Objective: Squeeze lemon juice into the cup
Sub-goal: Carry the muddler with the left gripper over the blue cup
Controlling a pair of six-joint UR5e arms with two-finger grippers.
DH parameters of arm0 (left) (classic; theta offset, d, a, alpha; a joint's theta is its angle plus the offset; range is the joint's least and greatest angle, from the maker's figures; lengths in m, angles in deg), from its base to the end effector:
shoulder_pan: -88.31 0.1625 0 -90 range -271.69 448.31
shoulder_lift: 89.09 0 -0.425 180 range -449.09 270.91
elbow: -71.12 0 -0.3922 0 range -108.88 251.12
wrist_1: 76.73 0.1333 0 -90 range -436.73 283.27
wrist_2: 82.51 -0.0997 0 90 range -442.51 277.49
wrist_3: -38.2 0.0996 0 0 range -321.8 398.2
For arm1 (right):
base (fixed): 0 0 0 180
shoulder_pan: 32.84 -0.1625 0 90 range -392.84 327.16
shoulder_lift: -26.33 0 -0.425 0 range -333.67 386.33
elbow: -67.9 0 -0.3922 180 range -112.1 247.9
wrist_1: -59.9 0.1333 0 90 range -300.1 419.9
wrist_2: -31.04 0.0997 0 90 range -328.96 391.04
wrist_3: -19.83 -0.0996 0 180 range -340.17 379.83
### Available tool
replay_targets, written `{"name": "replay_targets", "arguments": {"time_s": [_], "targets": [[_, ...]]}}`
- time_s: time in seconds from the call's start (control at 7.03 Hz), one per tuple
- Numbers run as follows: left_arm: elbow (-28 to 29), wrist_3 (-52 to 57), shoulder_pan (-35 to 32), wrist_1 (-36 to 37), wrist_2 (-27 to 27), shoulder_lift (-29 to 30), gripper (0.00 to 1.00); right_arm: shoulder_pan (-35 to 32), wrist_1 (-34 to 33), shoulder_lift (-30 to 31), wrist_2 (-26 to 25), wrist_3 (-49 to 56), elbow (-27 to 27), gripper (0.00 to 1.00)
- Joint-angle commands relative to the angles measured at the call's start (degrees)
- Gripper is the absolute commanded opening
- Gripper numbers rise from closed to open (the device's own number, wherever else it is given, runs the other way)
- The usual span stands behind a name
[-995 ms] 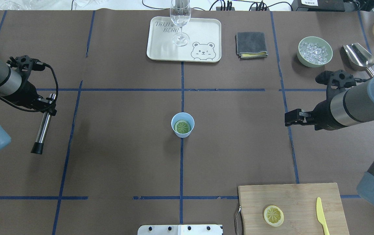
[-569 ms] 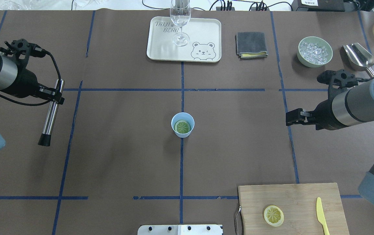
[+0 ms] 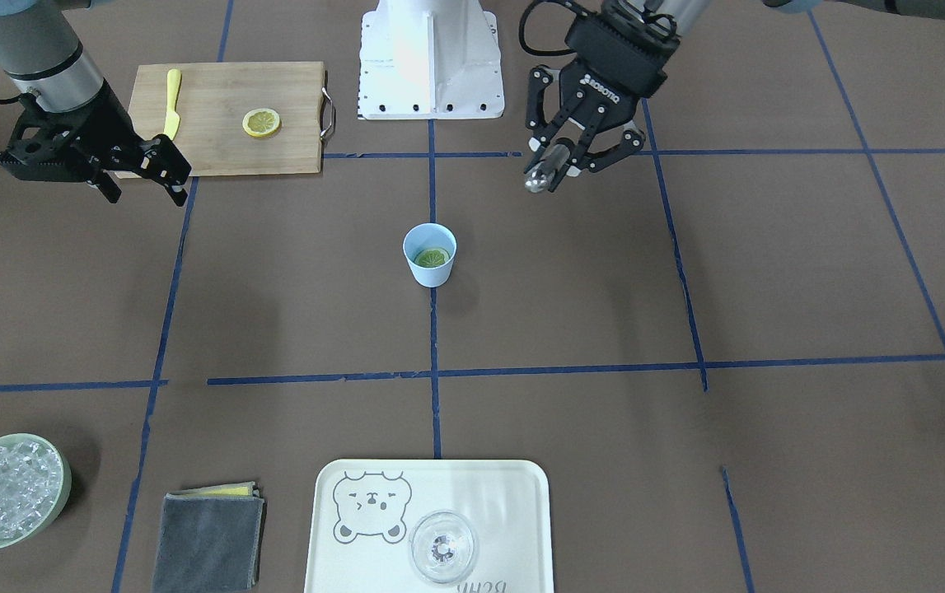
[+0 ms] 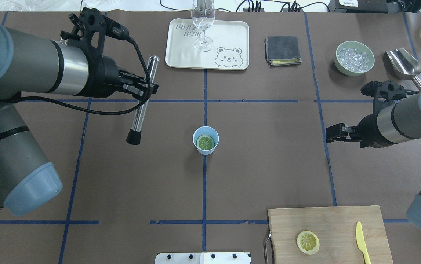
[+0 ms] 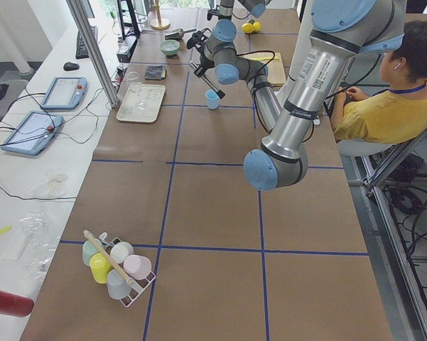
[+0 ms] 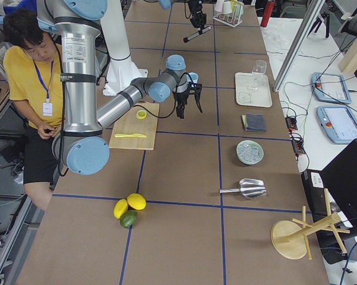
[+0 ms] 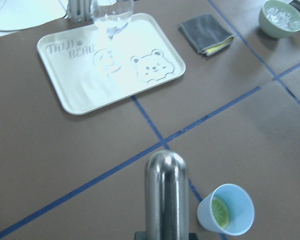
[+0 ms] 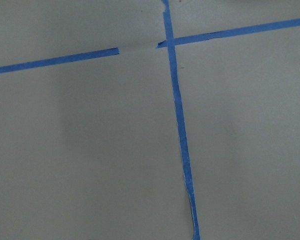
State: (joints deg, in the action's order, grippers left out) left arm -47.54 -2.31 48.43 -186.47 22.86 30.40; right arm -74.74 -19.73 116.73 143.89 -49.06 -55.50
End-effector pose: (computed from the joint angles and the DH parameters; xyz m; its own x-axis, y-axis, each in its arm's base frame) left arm 0.3389 -0.4225 0.1220 0.4234 0.6015 -0.6774 0.1500 0.6909 0.7073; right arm -0.2803 -0.3786 0.3721 0.6549 0.1417 0.7423 -0.1941 0.9809 -0.0160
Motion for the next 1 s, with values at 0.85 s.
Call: {"name": "replay_targets", "arguments": {"time_s": [0.85], "targets": [[22.1,6.6,21.0,-43.6,-51.0,4.7,0.0,-1.7,0.1,3.9,0.8,0.2,-2.3,1.0]]}}
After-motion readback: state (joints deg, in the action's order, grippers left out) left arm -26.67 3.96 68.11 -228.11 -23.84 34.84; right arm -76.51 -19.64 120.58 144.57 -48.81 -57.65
